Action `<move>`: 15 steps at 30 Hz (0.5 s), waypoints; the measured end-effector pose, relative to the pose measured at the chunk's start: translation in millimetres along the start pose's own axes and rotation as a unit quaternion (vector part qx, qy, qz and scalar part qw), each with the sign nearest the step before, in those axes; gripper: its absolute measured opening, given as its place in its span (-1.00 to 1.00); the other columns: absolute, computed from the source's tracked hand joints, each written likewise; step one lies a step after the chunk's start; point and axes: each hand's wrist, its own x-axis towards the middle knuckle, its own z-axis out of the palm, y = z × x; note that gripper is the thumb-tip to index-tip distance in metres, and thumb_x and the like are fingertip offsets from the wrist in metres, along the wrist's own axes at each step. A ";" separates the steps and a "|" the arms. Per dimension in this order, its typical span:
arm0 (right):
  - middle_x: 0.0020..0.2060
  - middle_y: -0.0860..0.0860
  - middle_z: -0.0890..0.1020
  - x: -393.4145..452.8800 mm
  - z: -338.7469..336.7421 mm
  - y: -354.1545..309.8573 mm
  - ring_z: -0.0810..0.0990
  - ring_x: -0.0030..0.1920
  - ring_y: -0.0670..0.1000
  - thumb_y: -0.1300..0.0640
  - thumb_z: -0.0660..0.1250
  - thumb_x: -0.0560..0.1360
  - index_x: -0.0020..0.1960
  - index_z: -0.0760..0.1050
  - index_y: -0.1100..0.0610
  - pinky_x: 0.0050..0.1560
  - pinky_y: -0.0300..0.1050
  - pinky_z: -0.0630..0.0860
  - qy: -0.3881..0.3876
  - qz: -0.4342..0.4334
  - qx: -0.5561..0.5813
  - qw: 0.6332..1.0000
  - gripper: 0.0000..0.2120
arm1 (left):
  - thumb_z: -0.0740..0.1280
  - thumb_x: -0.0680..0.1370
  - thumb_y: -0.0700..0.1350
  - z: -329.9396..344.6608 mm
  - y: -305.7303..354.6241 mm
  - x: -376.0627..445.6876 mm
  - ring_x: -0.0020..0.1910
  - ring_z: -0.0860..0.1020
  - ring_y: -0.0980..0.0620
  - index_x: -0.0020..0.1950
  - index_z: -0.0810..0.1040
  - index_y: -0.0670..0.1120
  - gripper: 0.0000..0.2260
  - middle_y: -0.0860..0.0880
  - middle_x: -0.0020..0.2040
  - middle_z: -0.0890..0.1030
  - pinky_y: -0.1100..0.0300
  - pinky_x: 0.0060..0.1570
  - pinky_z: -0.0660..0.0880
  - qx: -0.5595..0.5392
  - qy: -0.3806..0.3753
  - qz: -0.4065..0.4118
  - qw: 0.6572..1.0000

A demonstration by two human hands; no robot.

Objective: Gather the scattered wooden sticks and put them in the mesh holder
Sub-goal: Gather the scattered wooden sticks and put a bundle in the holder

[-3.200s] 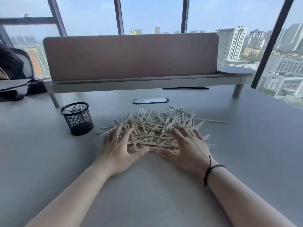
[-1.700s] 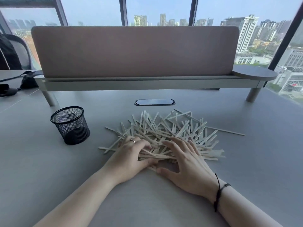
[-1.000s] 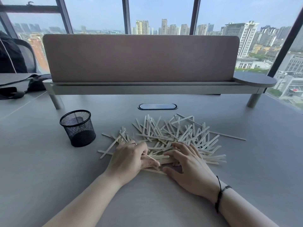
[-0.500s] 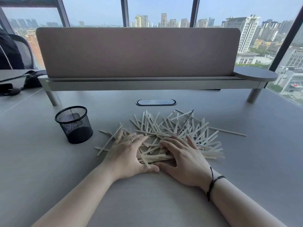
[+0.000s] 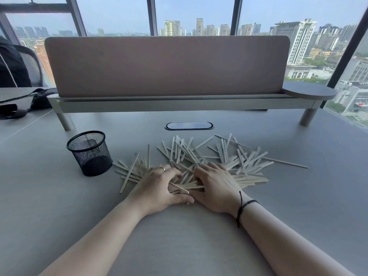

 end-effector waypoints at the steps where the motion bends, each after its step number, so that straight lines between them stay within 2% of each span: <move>1: -0.15 -0.09 0.59 0.9 -0.4 0.4 0.55 -0.02 0.05 -0.40 0.22 0.40 -0.11 0.41 -0.03 0.05 -0.04 0.40 0.000 -0.002 0.004 1.000 -0.57 | 0.24 0.22 0.64 0.0 0.7 0.3 -0.01 0.57 0.06 0.10 0.62 0.02 -0.19 0.10 -0.05 0.61 0.16 0.05 0.46 -0.003 0.004 0.004 1.000; 5: -0.27 -0.06 0.62 2.5 0.1 2.2 0.61 -0.15 0.07 -0.46 0.15 0.41 -0.20 0.35 -0.01 0.01 -0.02 0.43 0.003 0.000 0.004 1.000 -0.50 | 0.22 0.29 0.61 1.4 0.6 2.0 -0.15 0.56 0.01 -0.12 0.59 -0.08 -0.26 0.05 -0.20 0.62 0.16 -0.10 0.40 0.001 0.017 0.032 0.999; 7: -0.36 -0.04 0.61 0.8 1.5 3.6 0.60 -0.24 0.10 -0.47 0.14 0.42 -0.24 0.37 0.04 -0.13 -0.07 0.39 0.030 0.001 0.000 1.000 -0.45 | 0.20 0.34 0.60 3.4 -2.9 5.1 -0.24 0.54 -0.03 -0.24 0.55 -0.12 -0.26 0.01 -0.29 0.57 0.08 -0.17 0.46 0.006 0.017 0.054 0.998; 9: -0.44 -0.01 0.58 -1.8 2.3 5.8 0.58 -0.32 0.15 -0.46 0.16 0.41 -0.30 0.38 0.08 -0.27 -0.11 0.26 0.071 0.000 -0.010 0.997 -0.42 | 0.24 0.38 0.56 4.9 -5.7 7.9 -0.33 0.49 -0.04 -0.34 0.44 -0.13 -0.30 0.00 -0.38 0.49 0.01 -0.29 0.46 -0.003 0.025 0.076 0.997; 11: -0.46 0.02 0.56 -4.1 2.8 7.8 0.56 -0.34 0.18 -0.47 0.16 0.41 -0.32 0.39 0.12 -0.32 -0.13 0.17 0.090 0.002 -0.009 0.996 -0.38 | 0.25 0.40 0.53 3.6 -4.8 8.4 -0.39 0.45 -0.03 -0.39 0.35 -0.10 -0.33 -0.01 -0.43 0.45 0.05 -0.40 0.40 -0.015 0.034 0.089 0.995; 15: -0.51 0.07 0.49 -4.5 3.6 9.4 0.47 -0.38 0.21 -0.58 0.06 0.39 -0.36 0.32 0.16 -0.44 -0.07 0.19 0.108 0.004 0.025 0.994 -0.24 | 0.22 0.36 0.56 -0.8 -0.8 4.6 -0.44 0.37 0.01 -0.40 0.33 -0.08 -0.33 0.02 -0.45 0.40 0.13 -0.44 0.24 -0.012 0.046 0.091 0.995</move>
